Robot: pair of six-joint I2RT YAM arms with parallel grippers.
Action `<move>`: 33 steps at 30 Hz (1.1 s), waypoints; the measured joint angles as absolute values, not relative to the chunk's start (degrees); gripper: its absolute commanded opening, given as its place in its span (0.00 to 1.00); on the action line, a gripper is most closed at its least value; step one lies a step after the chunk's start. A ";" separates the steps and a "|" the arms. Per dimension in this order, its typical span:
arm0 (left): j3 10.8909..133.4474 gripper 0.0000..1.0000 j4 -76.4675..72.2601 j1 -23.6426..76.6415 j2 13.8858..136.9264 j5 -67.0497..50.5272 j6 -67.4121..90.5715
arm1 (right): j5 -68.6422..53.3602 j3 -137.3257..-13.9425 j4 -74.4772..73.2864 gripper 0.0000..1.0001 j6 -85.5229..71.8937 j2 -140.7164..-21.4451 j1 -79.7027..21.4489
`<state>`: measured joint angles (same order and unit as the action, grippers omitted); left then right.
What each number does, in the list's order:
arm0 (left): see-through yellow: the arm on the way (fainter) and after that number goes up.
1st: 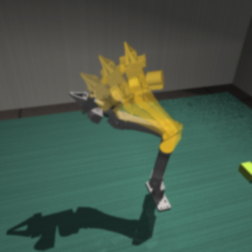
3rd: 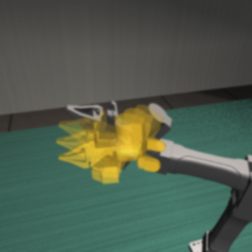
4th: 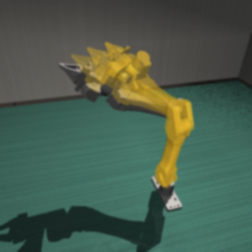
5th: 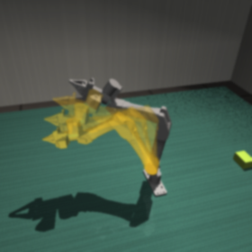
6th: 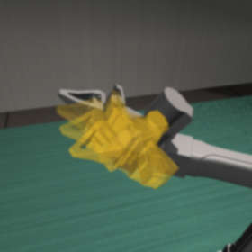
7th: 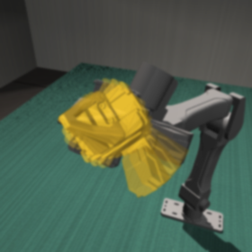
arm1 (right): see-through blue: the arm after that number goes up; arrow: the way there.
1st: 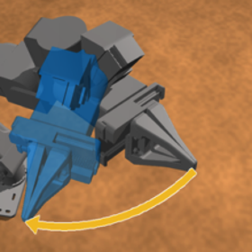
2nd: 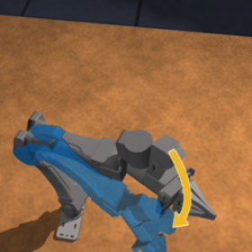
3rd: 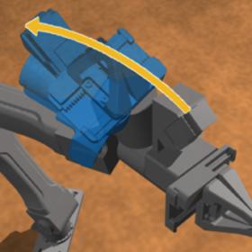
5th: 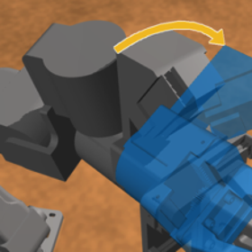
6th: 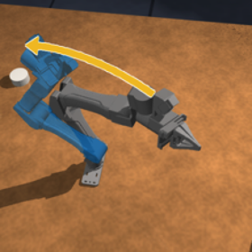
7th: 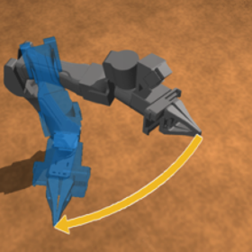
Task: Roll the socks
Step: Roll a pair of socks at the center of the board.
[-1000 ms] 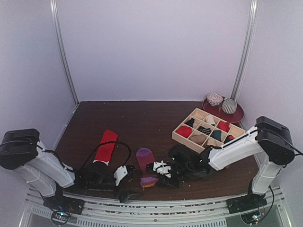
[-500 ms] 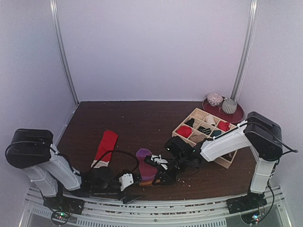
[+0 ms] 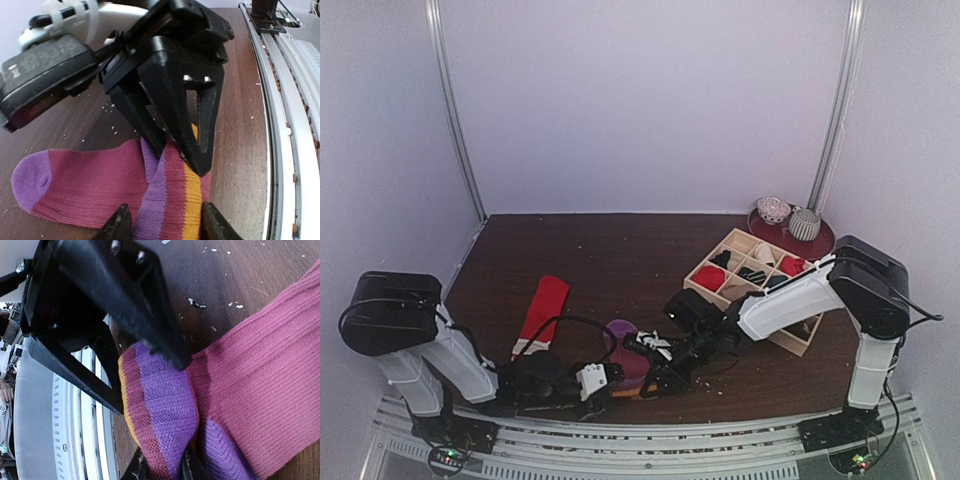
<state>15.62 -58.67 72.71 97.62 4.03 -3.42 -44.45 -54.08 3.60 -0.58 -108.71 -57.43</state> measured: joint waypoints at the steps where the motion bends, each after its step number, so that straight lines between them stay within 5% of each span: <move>1: 15.73 0.43 -58.74 72.71 97.91 3.75 -3.57 | -44.49 -54.15 3.53 0.17 -0.58 -108.75 -57.43; 5: 16.29 0.31 -59.46 72.79 100.07 2.55 -3.36 | -44.99 -54.41 3.27 0.17 -0.60 -109.01 -57.28; 8: 16.32 0.00 -61.12 72.79 101.75 1.98 -2.61 | -45.47 -54.54 3.11 0.18 -0.60 -109.19 -57.12; 16: 16.64 0.00 -63.92 72.77 103.46 2.15 1.06 | -46.06 -54.81 1.98 0.42 -0.45 -108.38 -56.90; 23: 21.08 0.00 -49.60 71.57 98.28 0.30 10.98 | -37.12 -41.74 7.51 0.62 1.45 -94.89 -57.65; 28: 24.64 0.00 -39.40 69.47 95.94 -3.33 18.33 | -28.36 -28.12 20.58 0.65 7.14 -81.01 -60.45; 33: 24.86 0.00 -38.26 67.42 96.36 -7.51 23.29 | -21.58 -24.10 29.10 0.65 16.12 -79.64 -64.03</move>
